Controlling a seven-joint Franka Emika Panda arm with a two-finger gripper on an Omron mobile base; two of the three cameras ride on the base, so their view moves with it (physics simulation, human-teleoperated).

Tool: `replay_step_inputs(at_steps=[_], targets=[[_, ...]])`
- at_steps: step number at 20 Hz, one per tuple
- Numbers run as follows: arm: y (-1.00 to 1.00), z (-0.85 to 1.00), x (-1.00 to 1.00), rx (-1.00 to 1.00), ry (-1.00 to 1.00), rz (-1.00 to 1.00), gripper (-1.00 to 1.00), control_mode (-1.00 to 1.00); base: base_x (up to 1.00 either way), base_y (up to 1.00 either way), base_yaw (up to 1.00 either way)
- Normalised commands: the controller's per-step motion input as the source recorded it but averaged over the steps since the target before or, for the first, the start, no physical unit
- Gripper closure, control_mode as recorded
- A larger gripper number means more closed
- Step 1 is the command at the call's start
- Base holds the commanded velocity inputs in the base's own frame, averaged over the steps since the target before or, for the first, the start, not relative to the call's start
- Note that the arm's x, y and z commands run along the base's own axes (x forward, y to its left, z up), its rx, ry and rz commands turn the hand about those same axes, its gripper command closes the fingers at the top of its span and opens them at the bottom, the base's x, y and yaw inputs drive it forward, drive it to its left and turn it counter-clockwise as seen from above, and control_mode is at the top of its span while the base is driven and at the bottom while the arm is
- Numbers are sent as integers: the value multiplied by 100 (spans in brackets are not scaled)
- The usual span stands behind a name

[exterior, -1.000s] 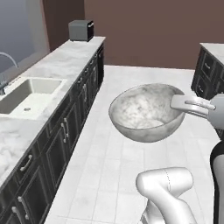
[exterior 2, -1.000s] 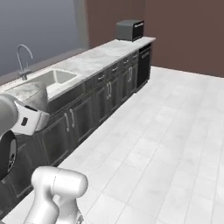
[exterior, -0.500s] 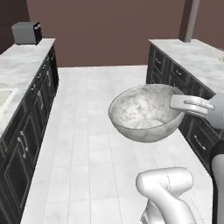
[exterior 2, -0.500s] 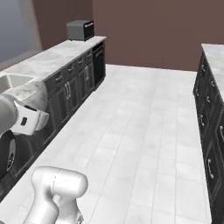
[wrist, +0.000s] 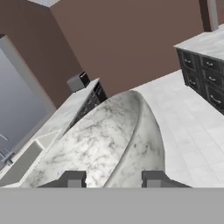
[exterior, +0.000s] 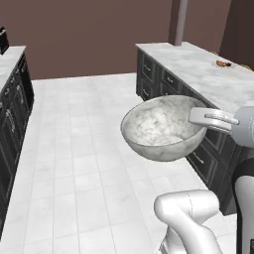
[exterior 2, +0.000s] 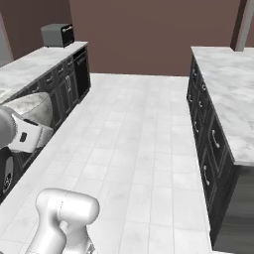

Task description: Take the smaller bowl and place it next to the appetizer plate on the dining counter , and place the larger bowl next to the plate with cooked food.

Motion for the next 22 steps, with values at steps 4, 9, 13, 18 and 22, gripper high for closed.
replay_step_inputs(at_steps=[4,9,13,18,22], targets=[[0,0,0,0,0,0,100,100,28,-99,-3],[0,0,0,0,0,0,100,100,6,-100,0],[0,0,0,0,0,0,100,100,0,-100,0],[0,0,0,0,0,0,100,100,0,-100,0],[0,0,0,0,0,0,100,100,0,-100,0]])
